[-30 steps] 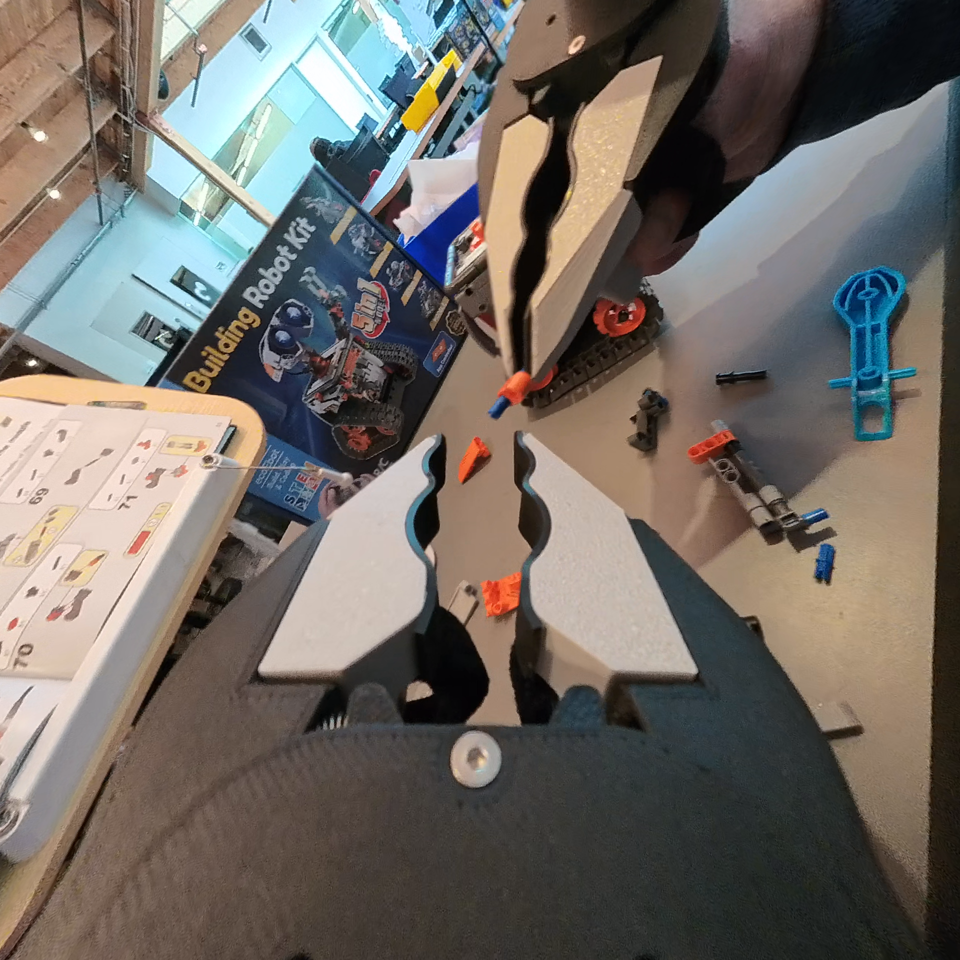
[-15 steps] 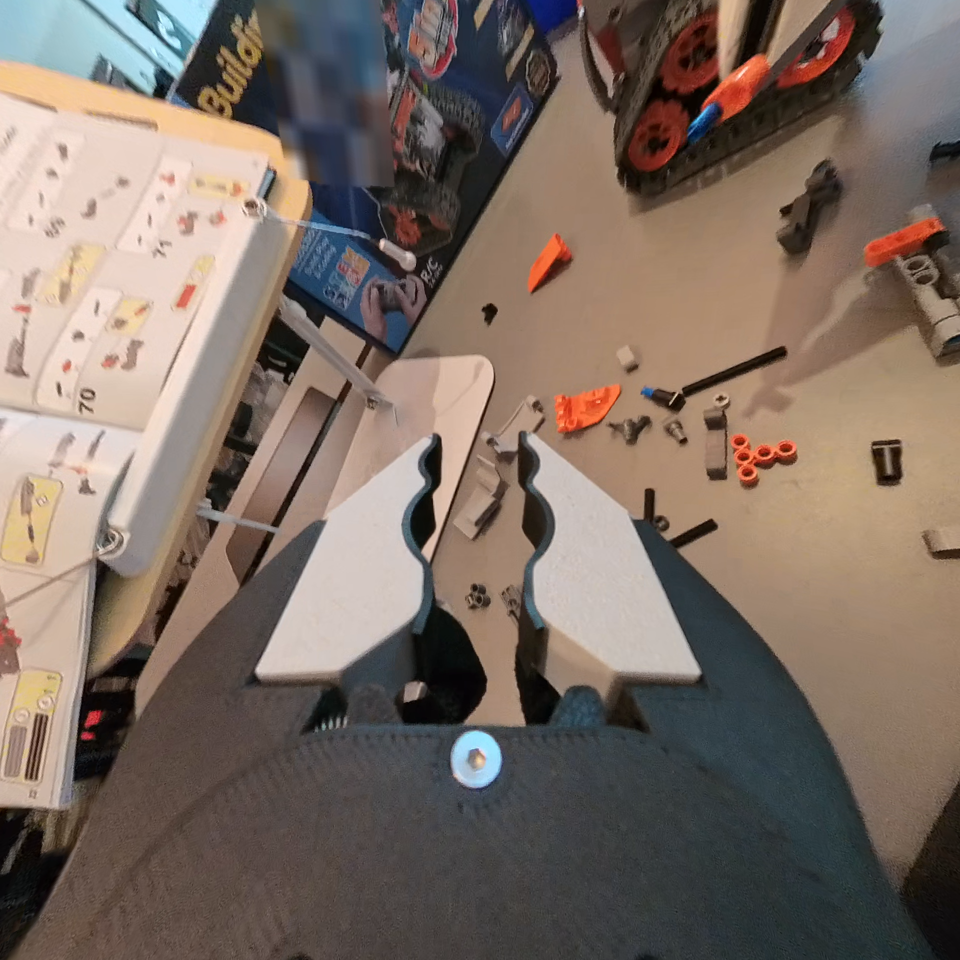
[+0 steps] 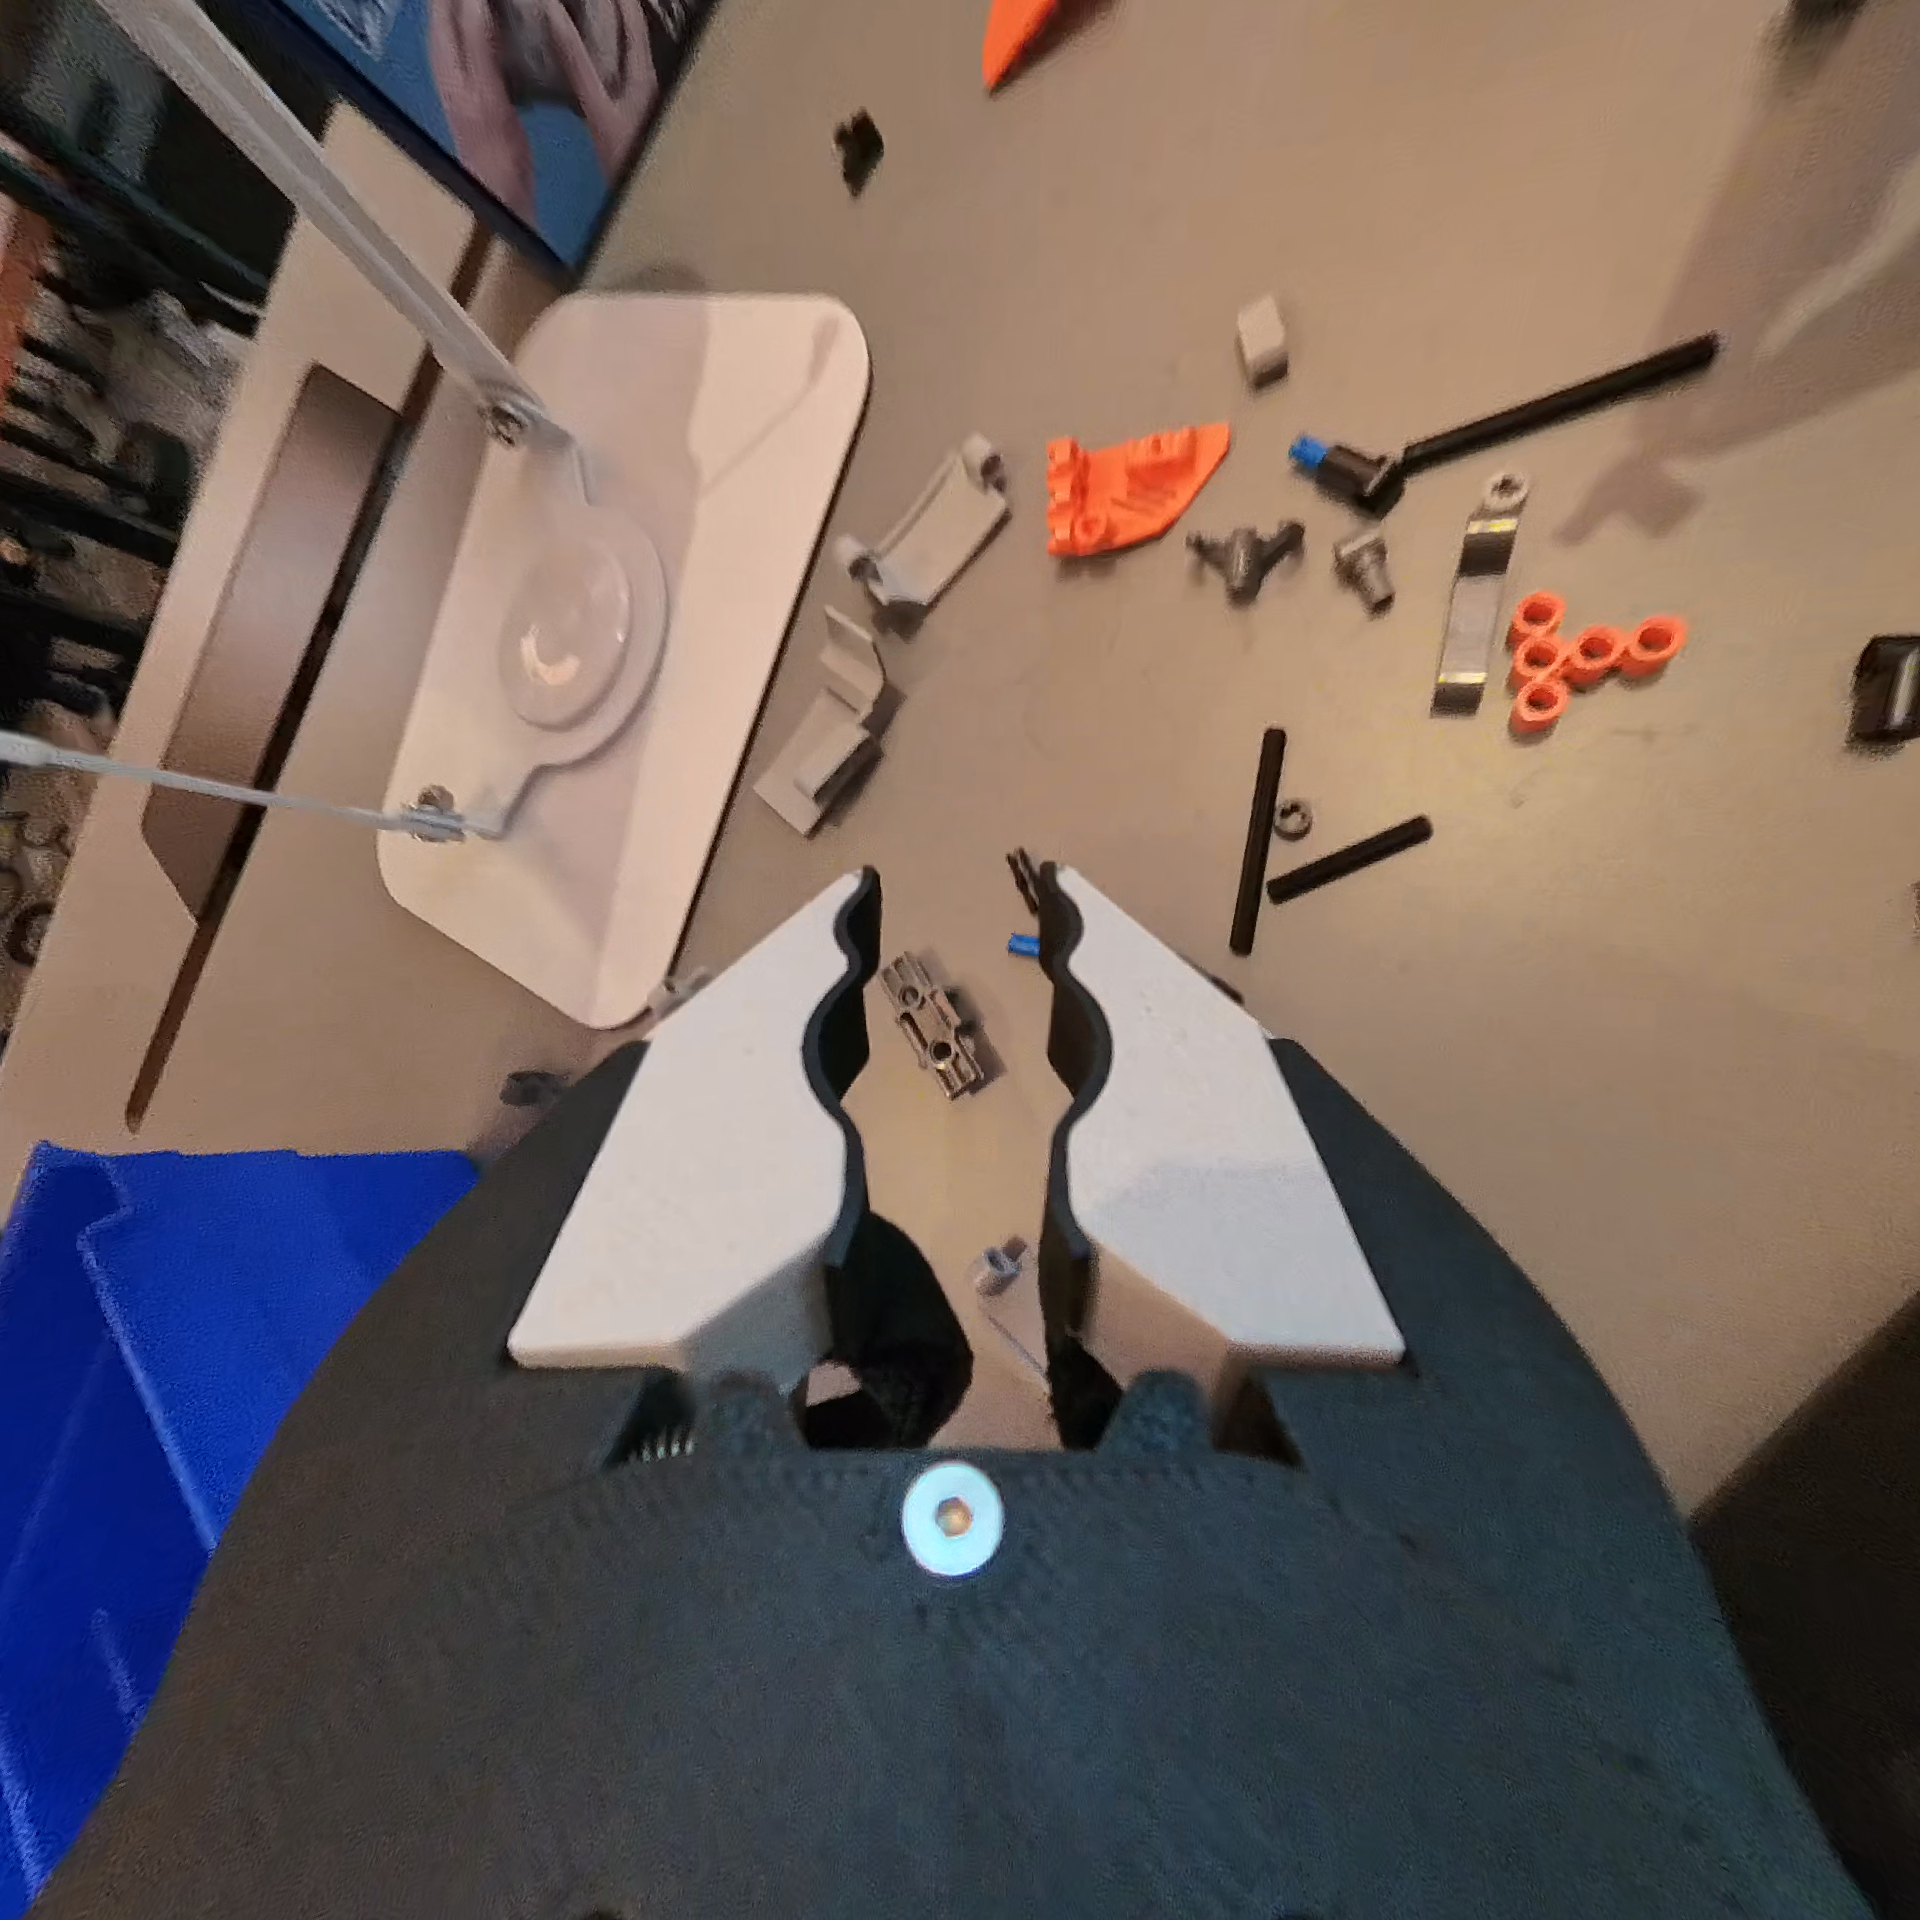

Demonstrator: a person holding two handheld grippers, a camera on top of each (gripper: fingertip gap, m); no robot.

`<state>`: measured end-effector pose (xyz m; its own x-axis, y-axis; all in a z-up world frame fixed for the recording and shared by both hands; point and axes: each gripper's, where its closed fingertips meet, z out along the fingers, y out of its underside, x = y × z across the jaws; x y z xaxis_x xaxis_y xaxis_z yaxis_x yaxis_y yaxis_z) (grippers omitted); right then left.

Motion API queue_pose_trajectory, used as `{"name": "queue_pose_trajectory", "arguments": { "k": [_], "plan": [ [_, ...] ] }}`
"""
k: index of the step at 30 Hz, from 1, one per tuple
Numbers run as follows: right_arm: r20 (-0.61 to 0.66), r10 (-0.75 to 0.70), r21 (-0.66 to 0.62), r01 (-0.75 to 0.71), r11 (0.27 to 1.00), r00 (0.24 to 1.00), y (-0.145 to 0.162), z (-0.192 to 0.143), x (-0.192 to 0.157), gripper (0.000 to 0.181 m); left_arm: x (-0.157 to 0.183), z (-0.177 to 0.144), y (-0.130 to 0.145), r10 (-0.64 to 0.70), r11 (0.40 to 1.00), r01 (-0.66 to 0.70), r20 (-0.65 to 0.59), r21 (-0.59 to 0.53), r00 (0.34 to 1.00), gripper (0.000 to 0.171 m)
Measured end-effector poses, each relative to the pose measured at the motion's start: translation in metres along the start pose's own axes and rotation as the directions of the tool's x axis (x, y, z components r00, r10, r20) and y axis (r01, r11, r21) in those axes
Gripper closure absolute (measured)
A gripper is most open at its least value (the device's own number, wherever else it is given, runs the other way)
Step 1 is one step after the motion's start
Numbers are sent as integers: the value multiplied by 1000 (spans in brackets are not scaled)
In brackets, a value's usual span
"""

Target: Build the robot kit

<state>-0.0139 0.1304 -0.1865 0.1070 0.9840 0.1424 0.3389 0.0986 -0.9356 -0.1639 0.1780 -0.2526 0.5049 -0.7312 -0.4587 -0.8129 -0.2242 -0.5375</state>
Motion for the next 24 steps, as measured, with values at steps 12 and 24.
{"name": "queue_pose_trajectory", "arguments": {
  "k": [12, 24],
  "plan": [
    [5, -5, -6, 6, 1000, 1000, 3, 0, -2, 180, -35, 23, 32, -138, 971, 152, 83, -186, 987, 151],
    [-2, 4, 2, -4, 1000, 1000, 3, -1, 0, 180, -38, 40, 53, -222, 935, 223, 36, -277, 974, 161]
  ]
}}
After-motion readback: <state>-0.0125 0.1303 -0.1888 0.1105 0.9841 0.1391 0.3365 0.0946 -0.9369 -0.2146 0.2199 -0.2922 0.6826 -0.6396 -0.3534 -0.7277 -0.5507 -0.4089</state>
